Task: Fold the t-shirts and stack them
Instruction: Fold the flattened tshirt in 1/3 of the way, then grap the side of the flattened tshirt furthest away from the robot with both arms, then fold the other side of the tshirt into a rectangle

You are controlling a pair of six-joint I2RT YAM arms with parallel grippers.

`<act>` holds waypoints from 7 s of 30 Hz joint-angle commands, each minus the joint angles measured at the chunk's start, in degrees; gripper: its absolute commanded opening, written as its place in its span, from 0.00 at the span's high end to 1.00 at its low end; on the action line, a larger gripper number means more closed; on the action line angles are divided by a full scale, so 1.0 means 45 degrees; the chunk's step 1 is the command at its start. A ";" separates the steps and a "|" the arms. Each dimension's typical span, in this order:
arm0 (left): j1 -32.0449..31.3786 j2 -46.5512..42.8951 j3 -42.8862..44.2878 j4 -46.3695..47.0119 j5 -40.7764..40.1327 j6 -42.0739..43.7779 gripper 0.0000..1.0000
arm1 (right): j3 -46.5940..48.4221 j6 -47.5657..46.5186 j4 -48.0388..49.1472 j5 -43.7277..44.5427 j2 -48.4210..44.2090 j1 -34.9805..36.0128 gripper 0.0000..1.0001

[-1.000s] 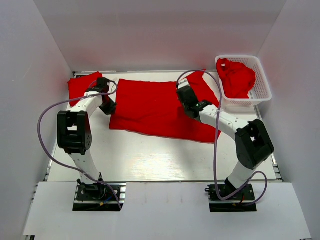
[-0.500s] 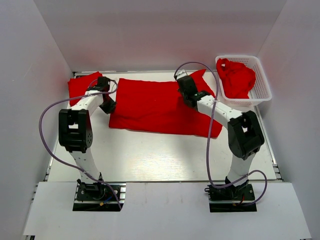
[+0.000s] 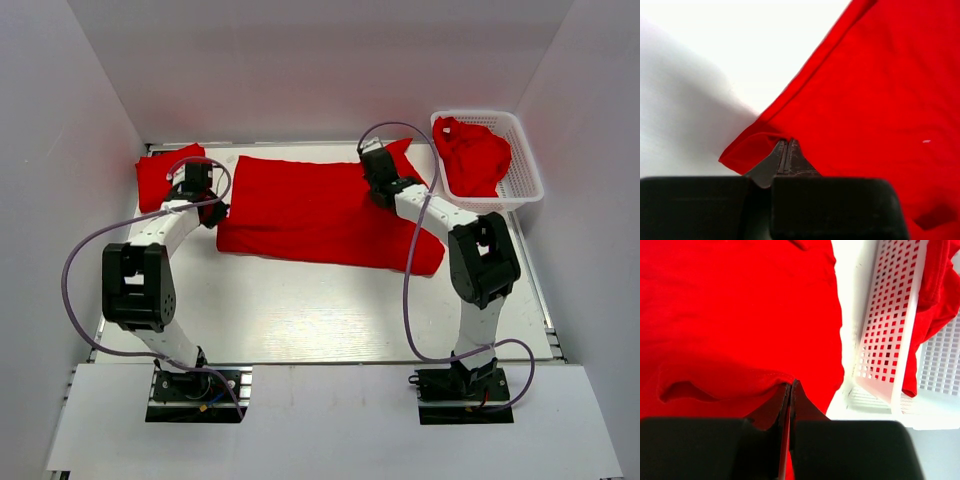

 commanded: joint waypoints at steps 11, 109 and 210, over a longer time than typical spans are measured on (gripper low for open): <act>0.0047 0.0080 -0.0047 0.0793 -0.0652 -0.0563 1.00 | 0.0189 0.0138 -0.0009 0.0168 -0.0240 -0.0466 1.00; 0.0301 0.7581 0.9347 -0.3504 -0.0360 0.4241 0.16 | 0.5013 0.7989 -0.3681 -0.7880 0.2826 -0.3845 0.10; 0.0184 -0.0639 0.0893 -0.3798 -0.0478 0.2874 1.00 | -0.2310 1.0548 -0.9206 -0.8094 -0.5040 -0.3357 1.00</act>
